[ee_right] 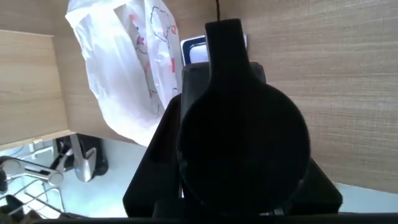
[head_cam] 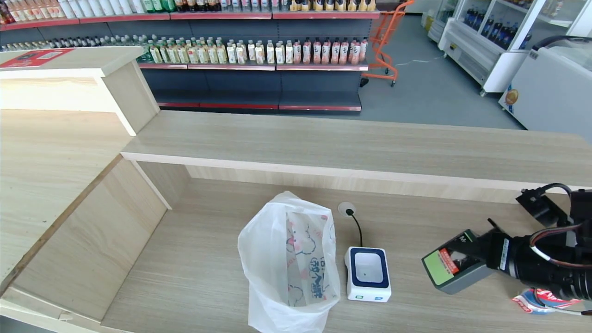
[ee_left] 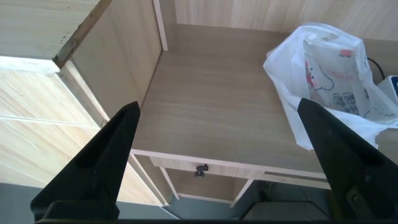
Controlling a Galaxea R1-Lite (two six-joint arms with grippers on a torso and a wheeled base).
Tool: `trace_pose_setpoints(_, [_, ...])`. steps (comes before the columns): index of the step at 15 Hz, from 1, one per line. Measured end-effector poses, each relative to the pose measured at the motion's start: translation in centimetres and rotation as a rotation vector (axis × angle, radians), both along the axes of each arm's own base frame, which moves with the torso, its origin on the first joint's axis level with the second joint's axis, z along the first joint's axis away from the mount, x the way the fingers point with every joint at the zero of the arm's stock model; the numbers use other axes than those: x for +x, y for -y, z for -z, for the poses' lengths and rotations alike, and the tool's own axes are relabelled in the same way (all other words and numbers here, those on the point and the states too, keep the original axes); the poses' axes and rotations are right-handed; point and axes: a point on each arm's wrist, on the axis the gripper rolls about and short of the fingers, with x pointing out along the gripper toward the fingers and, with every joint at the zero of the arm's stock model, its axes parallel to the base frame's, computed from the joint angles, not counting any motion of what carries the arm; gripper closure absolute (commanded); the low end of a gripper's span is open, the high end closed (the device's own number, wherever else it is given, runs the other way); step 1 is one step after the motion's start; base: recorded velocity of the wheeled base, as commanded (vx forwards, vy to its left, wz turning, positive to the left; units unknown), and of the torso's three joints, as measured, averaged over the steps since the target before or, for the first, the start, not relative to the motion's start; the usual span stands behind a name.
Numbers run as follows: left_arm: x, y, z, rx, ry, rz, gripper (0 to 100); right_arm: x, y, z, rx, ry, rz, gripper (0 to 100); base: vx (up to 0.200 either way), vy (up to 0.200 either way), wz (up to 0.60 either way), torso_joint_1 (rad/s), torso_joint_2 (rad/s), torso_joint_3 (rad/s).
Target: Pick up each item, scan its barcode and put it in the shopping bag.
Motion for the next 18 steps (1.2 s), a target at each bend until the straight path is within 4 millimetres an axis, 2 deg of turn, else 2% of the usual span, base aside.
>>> trace_pose_setpoints(2, [0.0, 0.0, 0.0, 0.000, 0.000, 0.000, 0, -0.4, 0.1, 1.7, -0.108, -0.034, -0.047, 100, 0.000, 0.000, 0.00, 0.000, 0.00, 0.000])
trace_pose_setpoints(5, [0.0, 0.0, 0.0, 0.000, 0.000, -0.001, 0, -0.5, 0.1, 3.5, -0.182, -0.083, -0.098, 100, 0.000, 0.000, 0.00, 0.000, 0.00, 0.000])
trace_pose_setpoints(10, [0.0, 0.0, 0.0, 0.000, 0.000, -0.001, 0, 2.2, -1.1, 4.7, -0.158, 0.000, -0.166, 100, 0.000, 0.000, 0.00, 0.000, 0.00, 0.000])
trace_pose_setpoints(18, [0.0, 0.0, 0.0, 0.000, 0.000, 0.000, 0, 5.1, -4.2, 8.2, -0.190, 0.066, -0.302, 100, 0.000, 0.000, 0.00, 0.000, 0.00, 0.000])
